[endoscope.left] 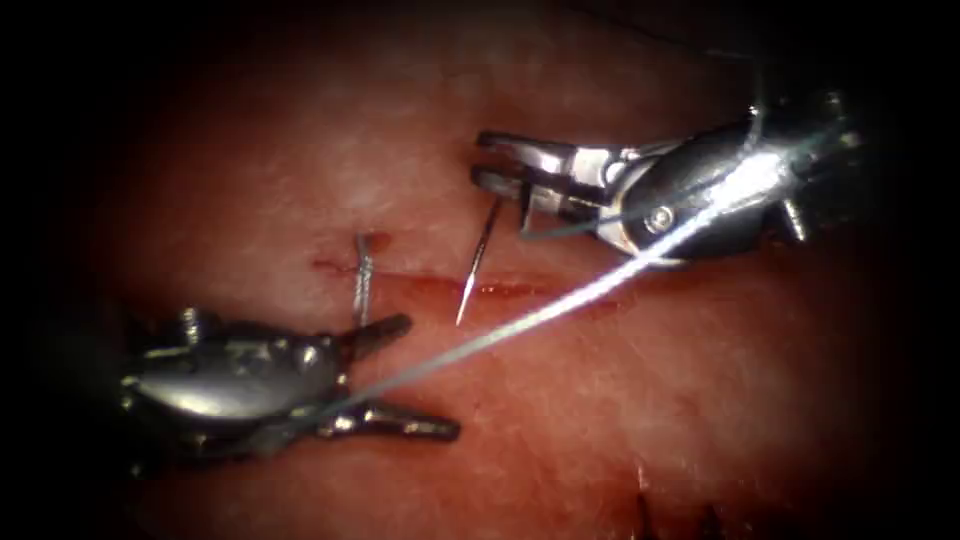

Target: Wound Closure

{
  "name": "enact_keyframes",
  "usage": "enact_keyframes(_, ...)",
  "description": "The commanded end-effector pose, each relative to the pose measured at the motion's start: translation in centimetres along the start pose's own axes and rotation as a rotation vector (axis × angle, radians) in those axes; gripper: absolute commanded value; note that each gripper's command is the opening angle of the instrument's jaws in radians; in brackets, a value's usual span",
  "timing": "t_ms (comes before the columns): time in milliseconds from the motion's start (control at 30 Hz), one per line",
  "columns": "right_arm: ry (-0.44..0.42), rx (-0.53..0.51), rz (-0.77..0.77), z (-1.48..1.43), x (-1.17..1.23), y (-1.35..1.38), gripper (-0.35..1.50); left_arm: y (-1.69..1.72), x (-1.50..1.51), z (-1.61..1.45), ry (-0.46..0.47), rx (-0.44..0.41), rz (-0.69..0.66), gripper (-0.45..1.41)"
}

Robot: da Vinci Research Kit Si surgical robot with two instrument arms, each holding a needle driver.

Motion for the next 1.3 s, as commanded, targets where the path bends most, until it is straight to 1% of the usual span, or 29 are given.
enact_keyframes(33, 0.008, 0.005, -0.035, 0.18, 0.0, -0.1, -0.35, 0.06, -0.14, 0.08, -0.005, 0.004, -0.001, 0.34)
enact_keyframes(67, 0.01, 0.011, -0.055, 0.23, 0.0, -0.12, -0.35, 0.05, -0.18, 0.13, -0.006, 0.013, 0.001, 0.34)
enact_keyframes(100, 0.017, 0.017, -0.114, 0.34, -0.02, -0.16, -0.35, 0.03, -0.24, 0.22, -0.008, 0.019, 0.005, 0.34)
enact_keyframes(167, -0.001, 0.02, -0.162, 0.41, -0.06, -0.2, -0.35, 0.0, -0.3, 0.3, -0.015, 0.019, 0.009, 0.34)
enact_keyframes(233, -0.027, 0.014, -0.226, 0.42, -0.15, -0.2, -0.35, -0.05, -0.37, 0.39, -0.014, 0.022, 0.016, 0.34)
enact_keyframes(367, -0.04, 0.011, -0.251, 0.39, -0.21, -0.19, -0.35, -0.09, -0.39, 0.41, -0.013, 0.025, 0.018, 0.34)
enact_keyframes(533, -0.047, 0.008, -0.281, 0.45, -0.23, -0.25, -0.35, -0.1, -0.38, 0.44, -0.016, 0.024, 0.018, 0.32)
enact_keyframes(933, -0.05, -0.003, -0.305, 0.49, -0.32, -0.27, -0.35, -0.07, -0.4, 0.47, -0.018, 0.013, 0.018, 0.31)
enact_keyframes(1300, -0.05, -0.019, -0.354, 0.54, -0.34, -0.27, -0.35, -0.07, -0.4, 0.47, -0.019, 0.012, 0.018, 0.31)
